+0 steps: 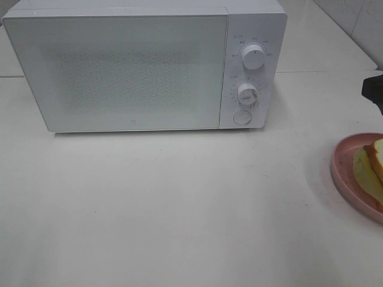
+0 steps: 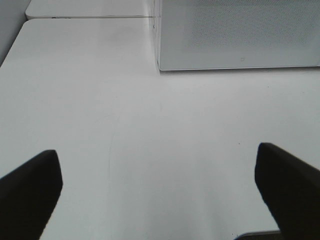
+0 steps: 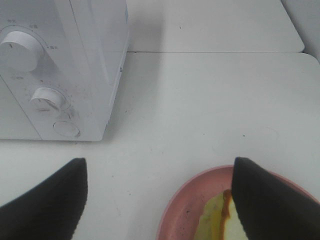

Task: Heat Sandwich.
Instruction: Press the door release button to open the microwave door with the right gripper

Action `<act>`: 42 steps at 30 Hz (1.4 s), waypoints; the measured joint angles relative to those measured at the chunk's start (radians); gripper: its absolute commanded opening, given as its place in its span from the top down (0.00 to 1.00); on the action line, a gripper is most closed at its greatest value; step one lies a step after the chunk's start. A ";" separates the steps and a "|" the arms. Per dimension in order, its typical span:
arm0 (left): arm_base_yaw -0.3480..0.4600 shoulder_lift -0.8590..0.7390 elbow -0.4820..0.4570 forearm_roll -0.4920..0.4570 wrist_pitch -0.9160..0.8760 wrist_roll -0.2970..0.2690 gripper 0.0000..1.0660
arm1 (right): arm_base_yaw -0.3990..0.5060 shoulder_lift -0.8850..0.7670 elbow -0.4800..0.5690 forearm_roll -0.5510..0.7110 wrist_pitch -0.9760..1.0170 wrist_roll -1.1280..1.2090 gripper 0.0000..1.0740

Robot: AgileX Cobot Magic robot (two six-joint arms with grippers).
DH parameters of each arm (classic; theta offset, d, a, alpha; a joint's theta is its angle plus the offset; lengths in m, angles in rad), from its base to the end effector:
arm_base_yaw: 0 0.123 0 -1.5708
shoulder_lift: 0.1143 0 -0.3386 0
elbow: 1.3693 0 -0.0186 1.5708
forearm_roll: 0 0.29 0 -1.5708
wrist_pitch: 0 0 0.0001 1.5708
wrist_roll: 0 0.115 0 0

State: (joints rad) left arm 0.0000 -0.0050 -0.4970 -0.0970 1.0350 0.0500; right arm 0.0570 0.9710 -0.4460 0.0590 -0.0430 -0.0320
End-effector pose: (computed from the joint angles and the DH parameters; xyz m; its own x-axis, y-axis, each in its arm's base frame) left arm -0.0024 -0.0096 0.2873 -0.4293 0.0004 -0.9032 0.0754 0.9965 -0.0354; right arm 0.2183 0.0122 0.2720 -0.3854 0.0050 -0.9227 -0.0443 0.9987 0.0239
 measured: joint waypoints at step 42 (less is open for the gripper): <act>0.000 0.000 0.000 0.000 0.000 0.000 0.01 | 0.631 0.594 0.164 0.674 -0.945 -0.374 0.23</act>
State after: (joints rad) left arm 0.0000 -0.0050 -0.4970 -0.0970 1.0350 0.0500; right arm 0.6880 1.5650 -0.2820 0.7330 -0.9880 -0.4060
